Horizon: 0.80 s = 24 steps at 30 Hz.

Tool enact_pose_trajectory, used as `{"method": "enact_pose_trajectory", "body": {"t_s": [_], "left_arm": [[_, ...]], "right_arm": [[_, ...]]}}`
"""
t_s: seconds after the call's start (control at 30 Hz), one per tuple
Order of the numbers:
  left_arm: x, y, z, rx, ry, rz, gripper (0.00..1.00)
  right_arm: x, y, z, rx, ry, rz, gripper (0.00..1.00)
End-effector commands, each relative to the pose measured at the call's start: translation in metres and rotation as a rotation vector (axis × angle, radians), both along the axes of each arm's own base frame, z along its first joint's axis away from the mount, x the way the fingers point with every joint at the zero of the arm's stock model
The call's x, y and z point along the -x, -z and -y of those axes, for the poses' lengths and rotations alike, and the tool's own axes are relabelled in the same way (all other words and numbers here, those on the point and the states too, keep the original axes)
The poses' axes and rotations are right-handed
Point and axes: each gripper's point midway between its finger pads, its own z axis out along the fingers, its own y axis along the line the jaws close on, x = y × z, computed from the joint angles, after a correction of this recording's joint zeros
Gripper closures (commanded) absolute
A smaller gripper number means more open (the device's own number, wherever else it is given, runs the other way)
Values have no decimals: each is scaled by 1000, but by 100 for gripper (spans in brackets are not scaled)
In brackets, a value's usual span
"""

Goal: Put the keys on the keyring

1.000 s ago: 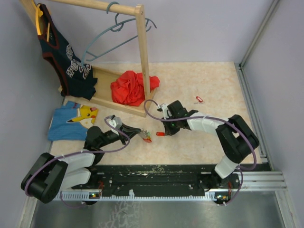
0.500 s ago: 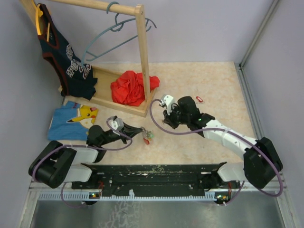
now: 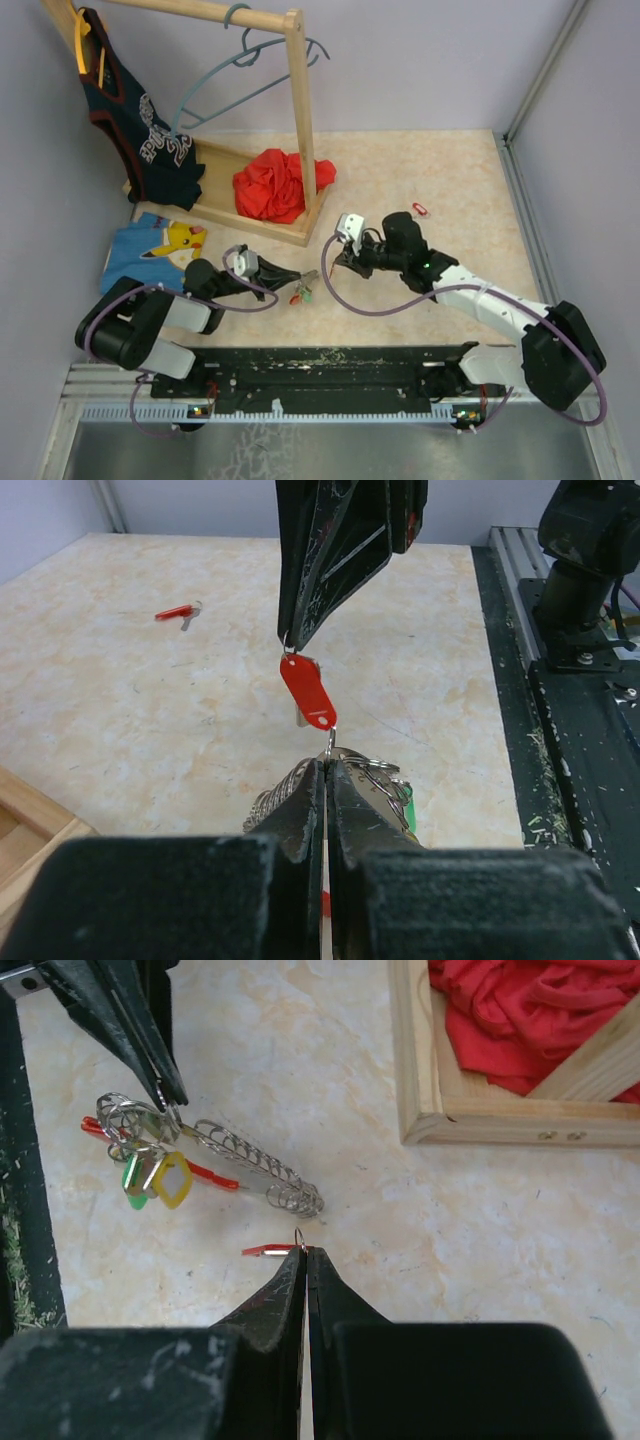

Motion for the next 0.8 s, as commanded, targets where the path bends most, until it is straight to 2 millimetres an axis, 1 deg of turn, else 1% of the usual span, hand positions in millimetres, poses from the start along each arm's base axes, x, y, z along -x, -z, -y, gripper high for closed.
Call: {"method": "enact_pose_trajectory", "body": {"t_s": [0.0,0.2,0.37,0.53,0.77], "left_arm": [[10,-6,2,2,76,85,99],[19,-3,1,3,110,111,99],[23,-3,1,5,129,127,99],[24,-4,0,8,121,151,99],[23,-4,-1,10,111,150,99]], "right_arm": [[14,-27,-21,-69,-141,172,100],[34,-30,-33,-93,-222,239,100],[44,-28,-37,-98,-249,285,100],[51,-24,-43,-82,-259,328,100],[56,-19,-49,-63,-237,373,100]]}}
